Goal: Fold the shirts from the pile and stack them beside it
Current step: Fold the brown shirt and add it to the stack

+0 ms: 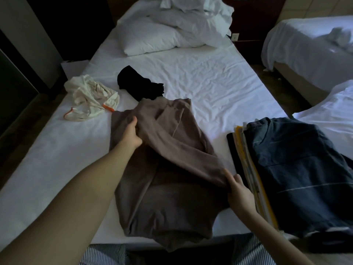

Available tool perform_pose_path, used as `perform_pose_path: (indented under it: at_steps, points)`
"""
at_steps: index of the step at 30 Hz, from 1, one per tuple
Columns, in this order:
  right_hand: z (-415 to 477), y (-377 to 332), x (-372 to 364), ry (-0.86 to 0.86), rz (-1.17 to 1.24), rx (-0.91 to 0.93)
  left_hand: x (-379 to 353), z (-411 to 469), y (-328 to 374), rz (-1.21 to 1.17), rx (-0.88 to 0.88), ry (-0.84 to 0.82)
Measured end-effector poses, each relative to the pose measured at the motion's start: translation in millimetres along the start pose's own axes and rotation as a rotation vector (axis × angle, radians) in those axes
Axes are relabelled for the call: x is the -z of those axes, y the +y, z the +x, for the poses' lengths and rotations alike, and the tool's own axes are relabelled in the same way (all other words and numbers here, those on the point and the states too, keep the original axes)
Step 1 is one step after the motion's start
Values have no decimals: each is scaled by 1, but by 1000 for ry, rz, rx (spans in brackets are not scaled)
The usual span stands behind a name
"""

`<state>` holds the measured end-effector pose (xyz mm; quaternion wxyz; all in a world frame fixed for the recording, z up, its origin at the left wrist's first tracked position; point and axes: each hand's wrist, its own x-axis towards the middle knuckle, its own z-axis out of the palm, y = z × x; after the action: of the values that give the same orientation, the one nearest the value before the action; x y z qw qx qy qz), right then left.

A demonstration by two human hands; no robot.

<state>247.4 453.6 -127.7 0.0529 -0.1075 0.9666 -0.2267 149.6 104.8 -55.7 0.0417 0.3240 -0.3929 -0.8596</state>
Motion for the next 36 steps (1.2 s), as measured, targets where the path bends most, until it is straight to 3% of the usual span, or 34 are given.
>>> perform_pose_path:
  at_steps: [4, 8, 10, 13, 16, 19, 23, 25, 29, 32, 36]
  points:
    - [-18, 20, -22, -88, -275, 25, 9, 3, 17, -40, -15, -98]
    - [-16, 30, -30, -265, -166, -15, 70, 7, -8, 89, 213, 147]
    - [-12, 31, -23, -321, -123, -6, 93, 2, -24, 57, 197, 209]
    - [-5, 31, -9, -453, 28, -29, 107, -4, -35, 95, 118, 160]
    - [4, 30, -8, -455, 302, -154, 108, -8, -38, 460, 32, 249]
    - [7, 29, -18, -317, 427, -226, 120, -22, -57, 909, -210, 356]
    - [-4, 24, -31, -136, 408, -202, 156, -71, -119, 1498, -548, 142]
    - [-15, 15, -34, -35, 488, -236, 175, -92, -137, 1647, -640, 96]
    - [-47, -5, -45, 155, 791, -440, 185, -131, -159, 1273, -521, 317]
    - [-79, -26, -58, 136, 923, -485, 180, -165, -184, 949, -429, 520]
    - [-100, -45, -77, -53, 1133, -591, 167, -202, -220, 515, -68, 354]
